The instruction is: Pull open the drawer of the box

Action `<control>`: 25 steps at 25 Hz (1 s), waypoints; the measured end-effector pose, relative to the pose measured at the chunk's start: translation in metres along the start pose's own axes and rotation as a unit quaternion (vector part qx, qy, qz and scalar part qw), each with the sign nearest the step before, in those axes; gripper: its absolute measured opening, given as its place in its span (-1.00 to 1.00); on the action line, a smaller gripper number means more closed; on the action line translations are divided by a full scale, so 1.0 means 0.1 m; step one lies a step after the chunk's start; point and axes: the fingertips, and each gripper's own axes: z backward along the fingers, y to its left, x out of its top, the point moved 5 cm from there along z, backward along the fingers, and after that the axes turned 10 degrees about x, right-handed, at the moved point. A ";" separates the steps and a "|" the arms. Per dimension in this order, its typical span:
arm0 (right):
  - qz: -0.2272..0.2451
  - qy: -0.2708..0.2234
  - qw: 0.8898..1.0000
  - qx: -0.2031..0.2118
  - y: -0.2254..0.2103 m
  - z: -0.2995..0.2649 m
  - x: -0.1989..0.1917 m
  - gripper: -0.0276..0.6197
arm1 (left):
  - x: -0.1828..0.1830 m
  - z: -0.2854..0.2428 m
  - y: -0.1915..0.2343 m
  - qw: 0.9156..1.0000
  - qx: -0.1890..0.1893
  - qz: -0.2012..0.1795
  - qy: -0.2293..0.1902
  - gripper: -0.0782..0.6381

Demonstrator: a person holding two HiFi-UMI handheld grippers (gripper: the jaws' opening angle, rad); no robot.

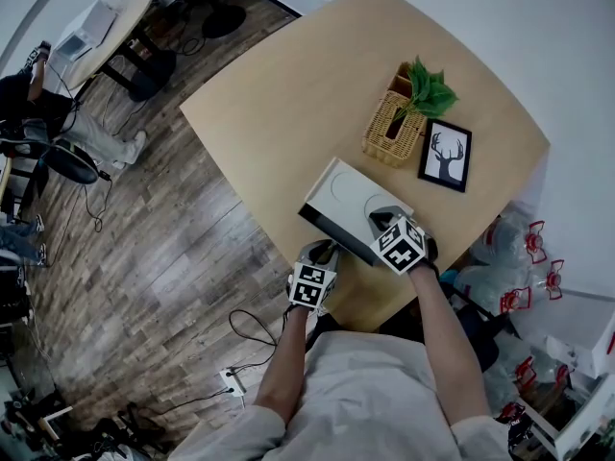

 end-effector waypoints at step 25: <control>0.002 -0.002 1.000 -0.003 -0.01 0.01 0.00 -0.91 | -0.03 0.11 0.01 1.000 0.000 -0.005 0.005 -0.43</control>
